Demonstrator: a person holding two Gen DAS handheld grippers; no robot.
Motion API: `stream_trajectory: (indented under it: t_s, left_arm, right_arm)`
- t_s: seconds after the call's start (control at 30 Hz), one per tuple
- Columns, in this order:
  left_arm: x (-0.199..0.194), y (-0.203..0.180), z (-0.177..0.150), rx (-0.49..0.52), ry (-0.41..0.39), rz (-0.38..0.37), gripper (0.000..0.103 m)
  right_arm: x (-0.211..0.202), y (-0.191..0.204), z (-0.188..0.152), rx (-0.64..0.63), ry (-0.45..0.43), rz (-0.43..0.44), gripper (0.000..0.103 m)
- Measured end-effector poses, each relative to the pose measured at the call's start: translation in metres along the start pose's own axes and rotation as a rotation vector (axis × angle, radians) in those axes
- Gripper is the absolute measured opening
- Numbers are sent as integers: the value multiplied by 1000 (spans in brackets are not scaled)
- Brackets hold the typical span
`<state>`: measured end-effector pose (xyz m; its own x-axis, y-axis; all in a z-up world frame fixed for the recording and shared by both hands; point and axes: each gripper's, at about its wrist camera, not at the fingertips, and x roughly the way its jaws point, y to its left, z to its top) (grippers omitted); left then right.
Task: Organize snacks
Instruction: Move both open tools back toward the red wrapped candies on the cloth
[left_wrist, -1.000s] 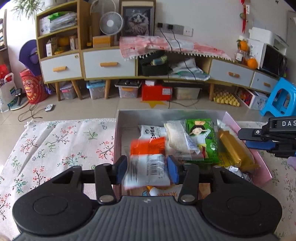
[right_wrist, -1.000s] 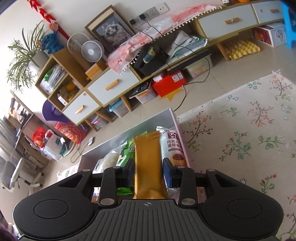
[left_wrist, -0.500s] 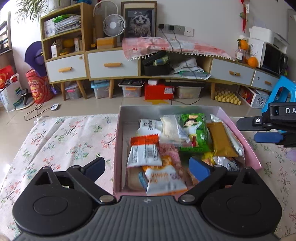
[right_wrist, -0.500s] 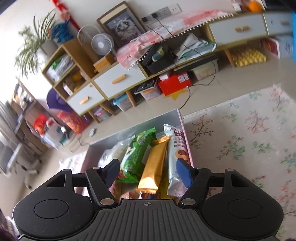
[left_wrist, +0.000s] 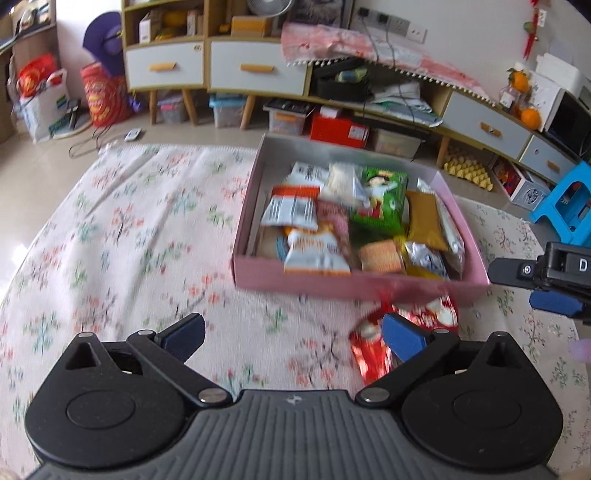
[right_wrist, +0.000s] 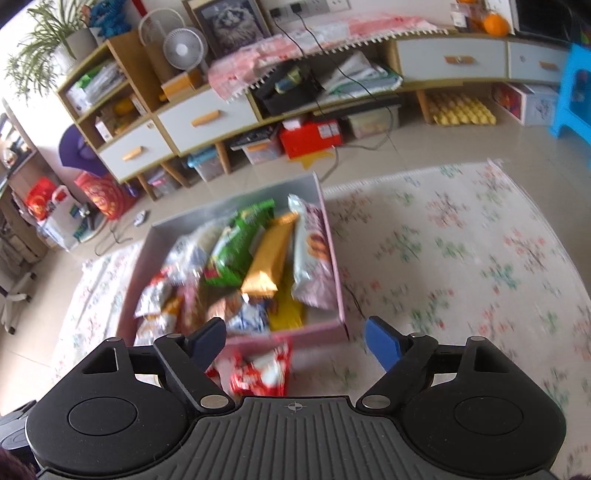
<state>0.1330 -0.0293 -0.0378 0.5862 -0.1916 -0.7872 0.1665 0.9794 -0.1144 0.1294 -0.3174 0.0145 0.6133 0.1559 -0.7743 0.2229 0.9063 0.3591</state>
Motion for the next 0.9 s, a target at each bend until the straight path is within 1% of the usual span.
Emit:
stream_trajectory:
  t_s: [0.07,0.2,0.3,0.37,0.43,0.47,0.53,0.63,0.8,0.87,0.9]
  left_arm:
    - [-2,-1,-5,-16,21,3,102]
    - [-5,-5,-16,-49,63,2,102]
    - [-6,-8,-24,-60,72,0,102]
    - [-4,-11,-29,-62,74,0,102]
    - [-1,-12,-32,-80,74,7,102]
    - [2,-12,-31,-95,77,1,102]
    - [6,-10,-30,-143,79,-9,101]
    - [10,-10,-31,-191,75,1,98]
    - [18,-21,-32,-203,70,17,95]
    - [21,-26,-33,-205,67,14,93]
    - [23,-28,-34,-205,57,8,90]
  right_arm:
    - [-4,-1,-7,6,20,-29,87]
    - [-12,-4,-20,41,49,-50,88]
    - [-16,-5,-29,62,70,-71,89]
    - [-16,-5,-37,58,65,-85,90]
    - [-14,-7,-45,35,51,-69,92]
    - [-10,-8,-48,17,62,-73,92]
    - [-6,-8,-47,-13,88,-105,92]
    - [-9,-13,-43,8,50,-126,92]
    - [-4,-24,-43,53,66,-136,92]
    - [-1,-27,-44,61,72,-151,92]
    - [1,-28,-45,66,74,-154,92]
